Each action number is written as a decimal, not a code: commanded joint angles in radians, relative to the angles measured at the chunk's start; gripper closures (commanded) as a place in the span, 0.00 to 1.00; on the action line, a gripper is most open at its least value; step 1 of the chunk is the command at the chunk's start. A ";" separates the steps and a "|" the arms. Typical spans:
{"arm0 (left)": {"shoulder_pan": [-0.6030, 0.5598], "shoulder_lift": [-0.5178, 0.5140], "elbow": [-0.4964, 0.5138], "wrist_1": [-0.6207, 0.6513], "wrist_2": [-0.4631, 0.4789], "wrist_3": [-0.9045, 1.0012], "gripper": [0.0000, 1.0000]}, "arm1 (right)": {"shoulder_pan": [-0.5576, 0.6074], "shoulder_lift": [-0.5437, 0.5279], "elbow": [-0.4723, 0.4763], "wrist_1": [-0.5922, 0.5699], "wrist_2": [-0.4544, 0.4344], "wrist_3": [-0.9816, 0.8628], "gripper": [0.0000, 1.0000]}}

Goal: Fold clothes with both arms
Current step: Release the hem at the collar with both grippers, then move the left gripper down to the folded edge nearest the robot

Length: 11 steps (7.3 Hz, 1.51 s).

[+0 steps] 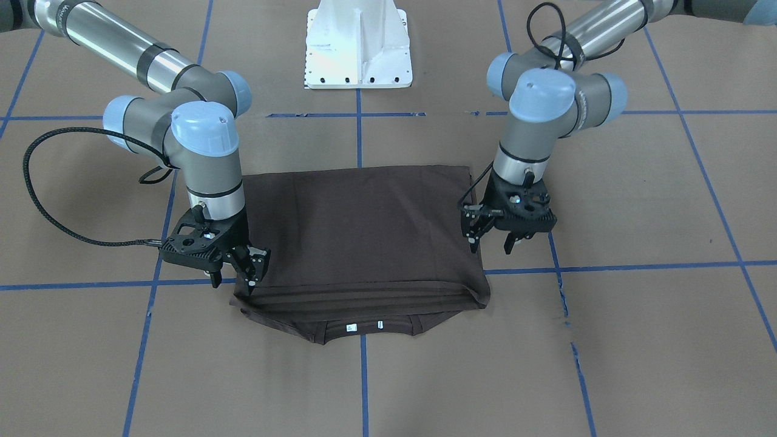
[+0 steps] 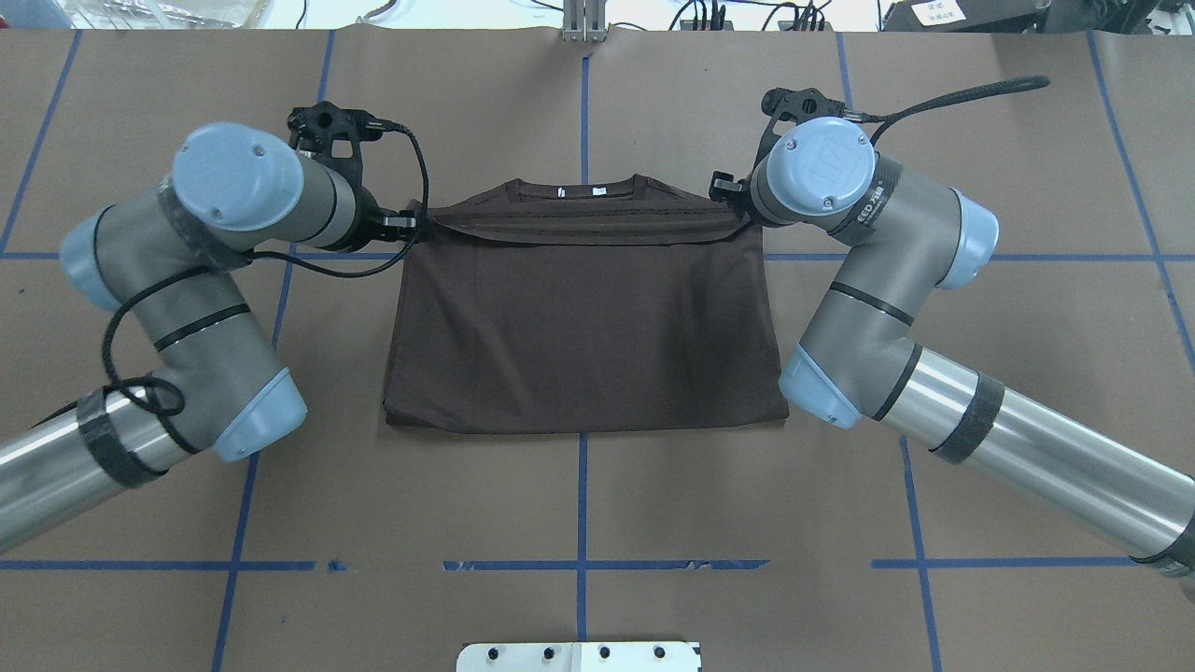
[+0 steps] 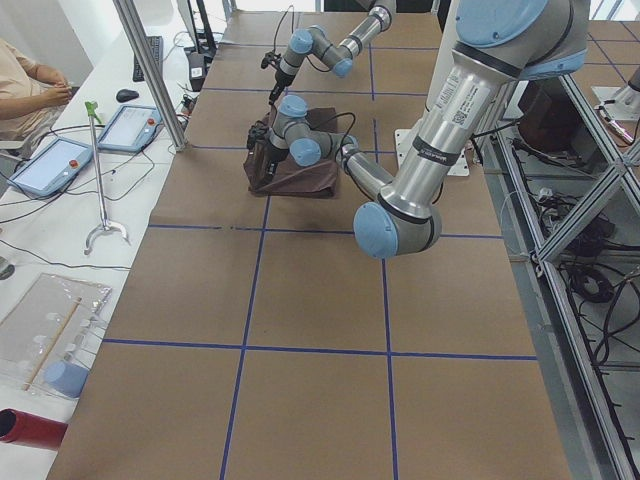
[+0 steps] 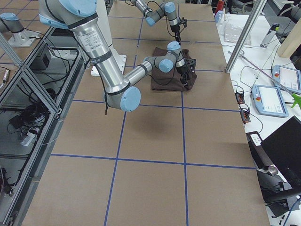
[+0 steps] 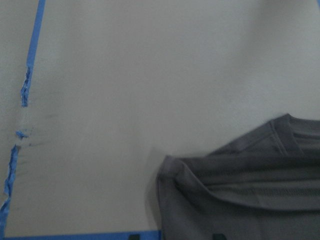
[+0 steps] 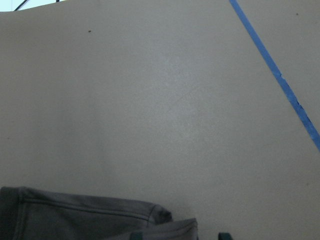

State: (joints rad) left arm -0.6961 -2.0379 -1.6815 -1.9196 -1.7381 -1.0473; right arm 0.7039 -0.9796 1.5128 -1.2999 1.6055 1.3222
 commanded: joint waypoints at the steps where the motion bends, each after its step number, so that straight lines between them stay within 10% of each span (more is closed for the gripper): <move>1: 0.091 0.176 -0.188 -0.003 -0.003 -0.010 0.00 | 0.008 -0.013 0.029 0.001 0.025 -0.018 0.00; 3: 0.220 0.257 -0.250 -0.024 0.027 -0.183 0.01 | 0.006 -0.016 0.033 0.001 0.022 -0.018 0.00; 5: 0.285 0.248 -0.233 -0.027 0.075 -0.359 0.59 | 0.008 -0.019 0.037 0.001 0.022 -0.018 0.00; 11: 0.290 0.194 -0.149 -0.096 0.075 -0.379 0.62 | 0.006 -0.028 0.043 0.001 0.022 -0.020 0.00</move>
State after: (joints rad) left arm -0.4069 -1.8199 -1.8529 -2.0130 -1.6633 -1.4184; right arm 0.7109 -1.0027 1.5553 -1.2993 1.6263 1.3024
